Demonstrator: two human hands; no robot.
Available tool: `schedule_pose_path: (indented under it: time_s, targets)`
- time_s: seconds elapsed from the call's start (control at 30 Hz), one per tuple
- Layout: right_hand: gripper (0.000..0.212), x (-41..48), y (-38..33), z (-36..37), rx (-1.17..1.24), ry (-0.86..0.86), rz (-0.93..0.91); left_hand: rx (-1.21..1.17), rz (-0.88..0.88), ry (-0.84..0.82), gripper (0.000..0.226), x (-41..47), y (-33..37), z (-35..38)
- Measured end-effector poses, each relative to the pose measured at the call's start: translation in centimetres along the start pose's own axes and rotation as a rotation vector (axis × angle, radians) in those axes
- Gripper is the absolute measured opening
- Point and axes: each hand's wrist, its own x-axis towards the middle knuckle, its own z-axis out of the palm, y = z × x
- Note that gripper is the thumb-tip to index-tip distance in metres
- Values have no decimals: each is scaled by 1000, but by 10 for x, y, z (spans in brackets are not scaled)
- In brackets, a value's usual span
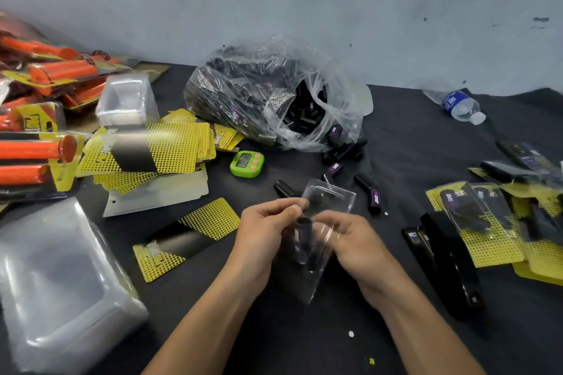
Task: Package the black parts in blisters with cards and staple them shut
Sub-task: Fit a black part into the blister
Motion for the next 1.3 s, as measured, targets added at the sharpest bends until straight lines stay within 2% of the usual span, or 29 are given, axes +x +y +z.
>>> schedule_pose_path:
  time_s: [0.1,0.2,0.27,0.3,0.37,0.47,0.5,0.57,0.67,0.8,0.87,0.97,1.03,1.1,1.17,1.23,1.3]
  targets:
    - [14,-2,-2,-3,1,-81,8,24,14,49,23,1,-5,8]
    - [21,-6,-7,-13,52,-229,48,62,47,115,29,1,-9,11]
    - [31,-8,-7,-15,40,-260,59,129,81,130,33,0,-11,13]
    - [27,-8,-6,-13,16,-250,53,151,98,137,34,-1,-12,14]
    - [16,-8,-5,-6,29,-166,37,231,161,182,33,-1,-14,13]
    - [13,-8,-5,5,151,139,-11,447,431,286,20,-9,-13,13]
    - [12,-7,-6,5,158,225,-45,453,499,258,13,-13,-12,14]
    - [10,-7,-6,3,68,346,-120,491,554,127,32,-21,-12,16]
    - [20,-10,-4,-4,-99,467,-224,576,476,-123,56,-26,-13,19]
    - [21,-6,-3,-10,-46,628,-214,522,313,-182,79,-20,-11,20]
    - [25,-4,-3,-12,-12,714,-200,366,198,-265,73,-18,-11,19]
    - [31,-9,-5,-10,-294,782,-320,74,-30,-551,43,-21,-9,24]
    - [31,-12,-6,-5,-456,781,-383,-24,-115,-640,40,-24,-10,27]
    - [29,-12,-6,-3,-608,744,-398,-29,-114,-639,42,-24,-13,28]
    - [22,-11,-5,-3,-689,633,-382,-37,-119,-576,39,-22,-15,27]
    - [13,-11,-8,-9,-541,504,-369,-72,-146,-474,37,-18,-14,24]
    - [16,-14,-12,-16,-312,487,-369,-95,-167,-415,41,-13,-12,20]
